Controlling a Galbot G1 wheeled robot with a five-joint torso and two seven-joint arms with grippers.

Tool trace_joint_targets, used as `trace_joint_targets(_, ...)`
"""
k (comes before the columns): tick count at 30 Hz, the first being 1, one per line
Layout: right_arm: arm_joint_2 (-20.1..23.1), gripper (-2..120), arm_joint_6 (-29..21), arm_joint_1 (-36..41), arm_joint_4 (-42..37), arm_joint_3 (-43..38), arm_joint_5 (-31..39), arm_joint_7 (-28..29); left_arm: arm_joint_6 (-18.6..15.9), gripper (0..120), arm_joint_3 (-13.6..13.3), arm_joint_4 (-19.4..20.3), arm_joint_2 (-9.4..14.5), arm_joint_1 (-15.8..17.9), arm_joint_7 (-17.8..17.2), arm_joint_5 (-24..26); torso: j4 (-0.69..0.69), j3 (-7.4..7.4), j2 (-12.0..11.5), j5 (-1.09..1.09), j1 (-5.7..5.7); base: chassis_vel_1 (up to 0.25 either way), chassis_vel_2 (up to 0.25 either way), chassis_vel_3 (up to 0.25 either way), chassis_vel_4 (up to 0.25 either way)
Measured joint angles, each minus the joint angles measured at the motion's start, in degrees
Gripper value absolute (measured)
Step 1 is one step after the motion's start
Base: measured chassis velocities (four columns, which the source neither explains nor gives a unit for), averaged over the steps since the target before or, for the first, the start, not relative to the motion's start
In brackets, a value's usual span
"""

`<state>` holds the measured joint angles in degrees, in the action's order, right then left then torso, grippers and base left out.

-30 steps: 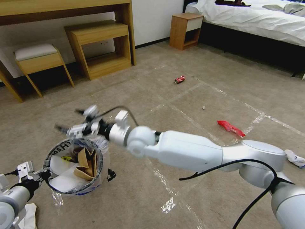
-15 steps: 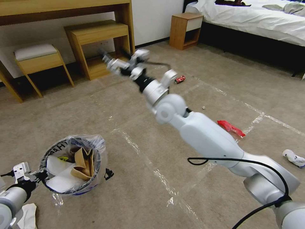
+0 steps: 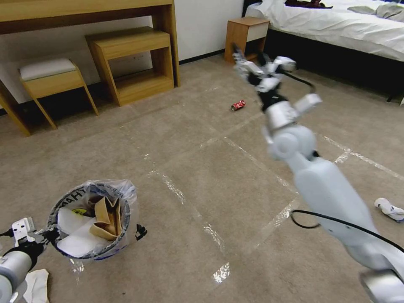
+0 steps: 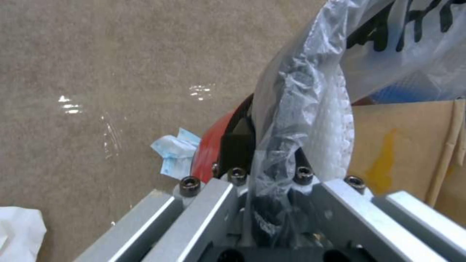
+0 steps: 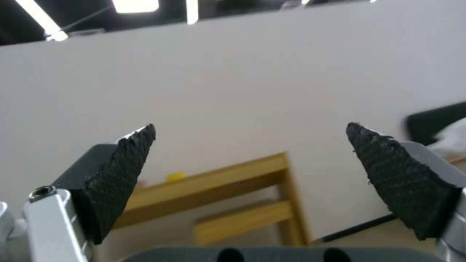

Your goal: Pick up the trash bin and place the garbage on the floor into it.

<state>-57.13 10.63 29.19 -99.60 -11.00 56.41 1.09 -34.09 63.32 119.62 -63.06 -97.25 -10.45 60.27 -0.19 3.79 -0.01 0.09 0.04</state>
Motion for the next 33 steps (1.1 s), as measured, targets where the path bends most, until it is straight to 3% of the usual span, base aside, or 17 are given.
trace_joint_targets(6,2.12,100,-0.19,4.89,-2.40,-8.38,-1.63,1.24,0.20,1,-0.01,-0.06,-0.02,0.06,0.06,-0.29,0.03,0.00,0.00,-0.02,0.00,0.000,0.000,0.000,0.000)
trace_joint_targets(11,3.04,100,-0.85,13.87,-5.85,-19.60,-5.92,2.86,0.43,1,0.04,0.21,-0.25,0.32,0.25,-0.80,0.01,0.00,0.00,-0.02,0.00,0.000,0.000,0.000,0.000)
trace_joint_targets(13,2.70,100,-0.88,20.65,-7.65,-25.18,-10.38,3.93,0.52,1,0.09,0.48,-0.42,0.34,0.29,-0.99,0.01,0.00,0.00,-0.01,0.00,0.000,0.000,0.000,0.000)
trace_joint_targets(18,1.62,100,-0.33,26.36,-9.26,-29.90,-13.57,4.13,0.65,1,0.23,0.62,-0.52,0.34,0.56,-1.16,-0.01,0.00,0.00,-0.01,0.00,0.000,0.000,0.000,0.000)
trace_joint_targets(20,-0.67,100,1.68,32.14,-10.85,-33.89,-16.62,3.72,0.73,1,0.25,0.75,-0.95,0.32,0.68,-1.34,0.02,-0.01,0.00,-0.02,0.00,0.000,0.000,0.000,0.000)
trace_joint_targets(24,-2.13,100,2.51,35.12,-11.51,-34.71,-17.53,3.35,0.80,1,0.13,0.91,-1.21,0.33,0.83,-1.68,0.01,-0.01,0.00,-0.02,0.00,0.000,0.000,0.000,0.000)
trace_joint_targets(26,-6.53,100,4.28,40.20,-11.61,-34.33,-21.06,3.28,0.93,1,0.02,1.53,-1.81,0.34,1.26,-2.44,0.02,0.00,0.00,-0.03,0.00,0.000,0.000,0.000,0.000)
trace_joint_targets(33,-8.18,100,3.00,44.45,-12.12,-33.12,-24.89,7.17,1.41,1,0.65,2.10,-2.37,0.16,1.67,-2.82,0.01,0.00,0.01,-0.02,0.00,0.000,0.000,0.000,0.000)
